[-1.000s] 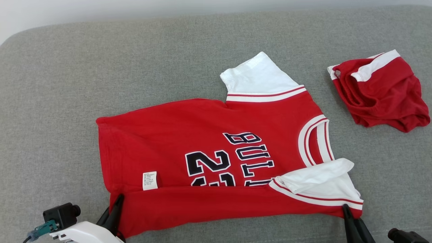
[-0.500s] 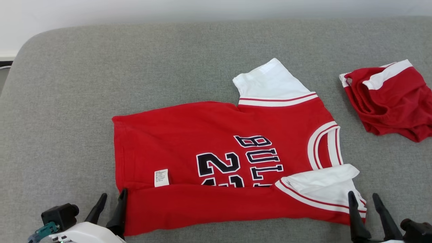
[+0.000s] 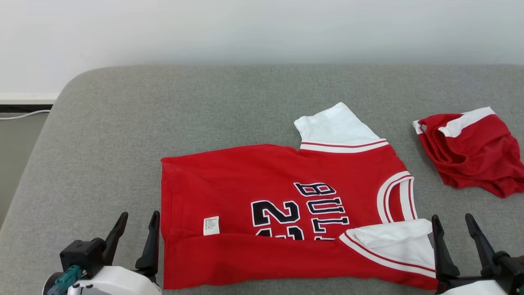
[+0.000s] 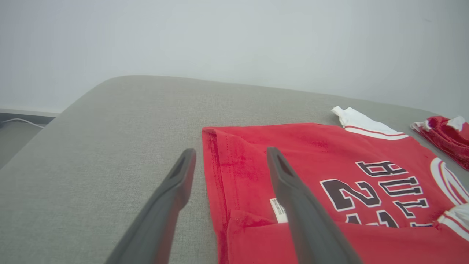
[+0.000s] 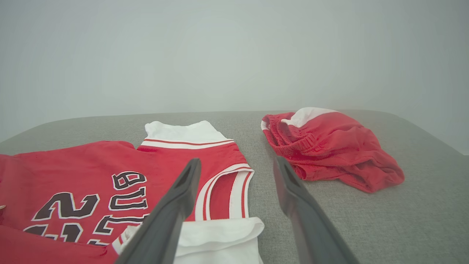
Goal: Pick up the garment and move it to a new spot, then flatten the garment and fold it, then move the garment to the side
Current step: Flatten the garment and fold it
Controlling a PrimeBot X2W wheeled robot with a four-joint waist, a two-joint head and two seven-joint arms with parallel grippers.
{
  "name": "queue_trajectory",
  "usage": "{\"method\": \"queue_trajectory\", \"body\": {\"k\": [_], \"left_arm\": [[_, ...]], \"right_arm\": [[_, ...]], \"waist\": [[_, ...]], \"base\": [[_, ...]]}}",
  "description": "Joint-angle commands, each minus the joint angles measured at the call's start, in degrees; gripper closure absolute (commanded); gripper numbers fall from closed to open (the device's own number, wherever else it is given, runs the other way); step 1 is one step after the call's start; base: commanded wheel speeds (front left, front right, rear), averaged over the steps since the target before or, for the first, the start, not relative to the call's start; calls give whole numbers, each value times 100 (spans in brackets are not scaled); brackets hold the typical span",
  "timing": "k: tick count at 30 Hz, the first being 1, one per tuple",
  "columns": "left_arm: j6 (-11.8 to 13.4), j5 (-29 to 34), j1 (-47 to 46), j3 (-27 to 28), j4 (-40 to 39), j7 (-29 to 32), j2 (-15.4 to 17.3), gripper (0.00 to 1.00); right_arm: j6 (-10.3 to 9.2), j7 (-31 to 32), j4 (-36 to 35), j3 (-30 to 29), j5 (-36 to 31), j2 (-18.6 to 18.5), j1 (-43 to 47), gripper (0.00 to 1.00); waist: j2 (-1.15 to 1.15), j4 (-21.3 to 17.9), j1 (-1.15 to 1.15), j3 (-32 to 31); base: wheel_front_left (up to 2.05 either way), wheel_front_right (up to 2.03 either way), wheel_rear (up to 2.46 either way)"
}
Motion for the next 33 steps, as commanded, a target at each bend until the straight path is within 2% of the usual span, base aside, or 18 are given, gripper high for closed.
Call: {"method": "queue_trajectory", "body": {"k": [1, 10, 19, 24, 28, 29, 33], "left_arm": [[134, 121, -107, 178, -250, 0, 220, 0], [500, 165, 245, 84, -803, 265, 329, 0], [532, 139, 233, 47, -999, 371, 347, 0], [354, 85, -108, 23, -913, 439, 275, 0], [34, -38, -657, 26, -602, 447, 83, 0], [34, -38, -657, 26, -602, 447, 83, 0], [-326, -223, -1173, 61, -198, 481, -76, 0]], "right_arm": [[-8, -23, -126, 186, -66, -119, -156, 0], [-8, 55, -23, 327, 53, -141, -37, 0], [-8, 83, 70, 404, 175, -209, -133, 0], [-8, 145, 229, 431, 296, -365, -533, 0], [-8, 244, 548, 565, 447, -669, -1243, 0], [-8, 244, 548, 565, 447, -669, -1243, 0], [-8, 354, 883, 815, 601, -946, -1952, 0]], "waist": [[0, 49, 0, -172], [0, 55, 0, -509], [0, 71, 0, -453], [0, 163, 0, -201], [0, 329, 0, 169], [0, 329, 0, 169], [0, 428, 0, 535]], "base": [[0, 0, 0], [0, 0, 0], [0, 0, 0], [0, 0, 0], [0, 0, 0], [0, 0, 0], [0, 0, 0]]}}
